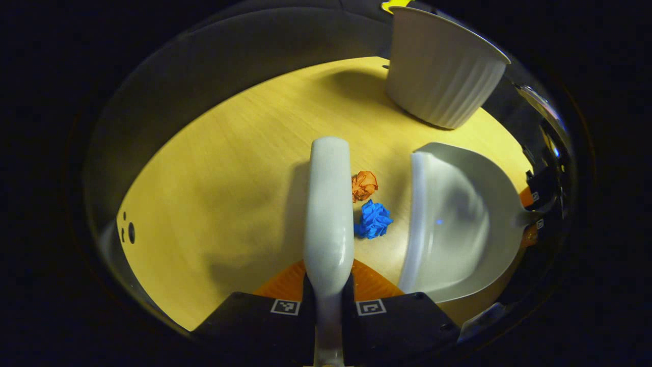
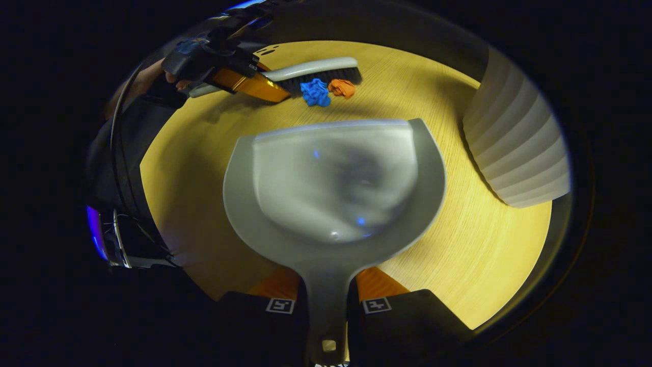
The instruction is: Pick up the small broom and dustpan from the desktop, sweep the trash into the dustpan with the broom, and then empty the trash into the garbage bin.
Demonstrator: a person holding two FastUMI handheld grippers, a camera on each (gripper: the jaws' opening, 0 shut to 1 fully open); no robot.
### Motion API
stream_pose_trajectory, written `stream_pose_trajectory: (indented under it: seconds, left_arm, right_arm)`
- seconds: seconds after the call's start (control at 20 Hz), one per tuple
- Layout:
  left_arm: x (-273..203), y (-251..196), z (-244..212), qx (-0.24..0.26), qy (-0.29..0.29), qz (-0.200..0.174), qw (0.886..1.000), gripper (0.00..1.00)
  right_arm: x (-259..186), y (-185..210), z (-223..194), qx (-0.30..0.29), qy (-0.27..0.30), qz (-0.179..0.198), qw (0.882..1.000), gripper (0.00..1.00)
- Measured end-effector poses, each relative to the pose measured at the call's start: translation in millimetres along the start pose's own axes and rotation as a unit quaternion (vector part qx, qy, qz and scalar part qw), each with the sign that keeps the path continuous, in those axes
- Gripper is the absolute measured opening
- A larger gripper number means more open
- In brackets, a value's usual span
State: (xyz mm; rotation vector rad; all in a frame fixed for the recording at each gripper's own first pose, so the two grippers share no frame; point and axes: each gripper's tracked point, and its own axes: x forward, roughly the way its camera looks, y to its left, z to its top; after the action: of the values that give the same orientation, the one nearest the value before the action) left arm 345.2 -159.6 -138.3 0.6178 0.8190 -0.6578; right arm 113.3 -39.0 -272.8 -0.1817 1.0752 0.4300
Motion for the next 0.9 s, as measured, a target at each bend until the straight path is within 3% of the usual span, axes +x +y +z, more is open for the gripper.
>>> stream_pose_trajectory:
  seconds: [0.25,0.45,0.6,0.7,0.9]
  left_arm:
    - [-2.4,-49.8,-14.7,0.034,0.029,-0.087,0.995,0.25]
    - [-13.7,-90.8,-33.6,0.004,0.049,-0.146,0.988,0.25]
    - [-16.4,-90.5,-41.9,-0.019,0.033,-0.099,0.994,0.25]
    - [-26.6,-88.4,-41.3,-0.048,0.005,-0.065,0.997,0.25]
    - [-60.5,-68.3,-58.4,-0.114,-0.050,0.003,0.992,0.26]
  right_arm:
    - [0.3,-1.3,-2.9,-0.022,-0.004,0.002,1.000,0.33]
    - [0.8,-1.3,-2.4,-0.028,-0.014,0.000,1.000,0.34]
    - [1.8,-4.6,-0.3,-0.030,-0.023,-0.005,0.999,0.30]
    - [1.6,-2.9,0.3,-0.032,-0.030,-0.011,0.999,0.34]
    - [-5.6,-2.1,7.8,-0.009,-0.037,-0.022,0.999,0.33]
